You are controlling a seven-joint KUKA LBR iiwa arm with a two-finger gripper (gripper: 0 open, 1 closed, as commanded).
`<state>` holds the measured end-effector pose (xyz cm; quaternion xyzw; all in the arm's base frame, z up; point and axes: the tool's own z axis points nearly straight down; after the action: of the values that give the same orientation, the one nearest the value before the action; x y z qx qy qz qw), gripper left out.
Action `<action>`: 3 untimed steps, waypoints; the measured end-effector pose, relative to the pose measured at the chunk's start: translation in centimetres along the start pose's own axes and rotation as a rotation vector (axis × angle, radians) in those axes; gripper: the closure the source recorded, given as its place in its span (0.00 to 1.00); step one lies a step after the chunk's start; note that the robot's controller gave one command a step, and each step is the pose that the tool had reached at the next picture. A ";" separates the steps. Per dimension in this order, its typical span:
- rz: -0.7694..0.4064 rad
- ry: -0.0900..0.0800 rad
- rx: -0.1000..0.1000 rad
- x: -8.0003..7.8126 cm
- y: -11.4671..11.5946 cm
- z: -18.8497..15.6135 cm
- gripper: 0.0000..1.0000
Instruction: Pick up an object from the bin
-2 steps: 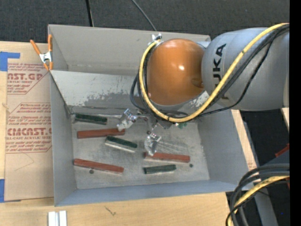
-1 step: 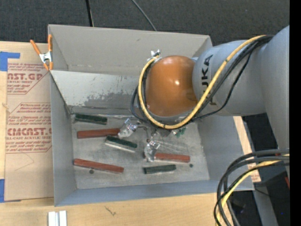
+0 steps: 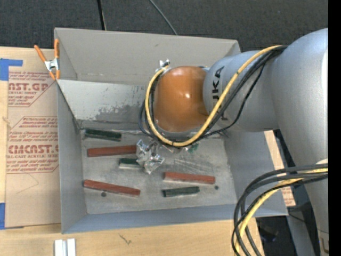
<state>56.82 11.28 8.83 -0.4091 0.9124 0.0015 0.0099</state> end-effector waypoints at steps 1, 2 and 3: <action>0.001 0.017 -0.003 0.6 -0.1 0.3 0.00; -0.001 0.005 -0.003 0.2 0.1 0.1 1.00; 0.001 0.014 -0.002 0.6 -0.1 0.3 0.00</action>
Offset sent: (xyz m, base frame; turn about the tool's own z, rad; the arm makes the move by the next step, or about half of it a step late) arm 0.0000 0.0000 0.0000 0.0000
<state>56.55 10.78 8.50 -0.4085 0.9128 -0.0007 0.0030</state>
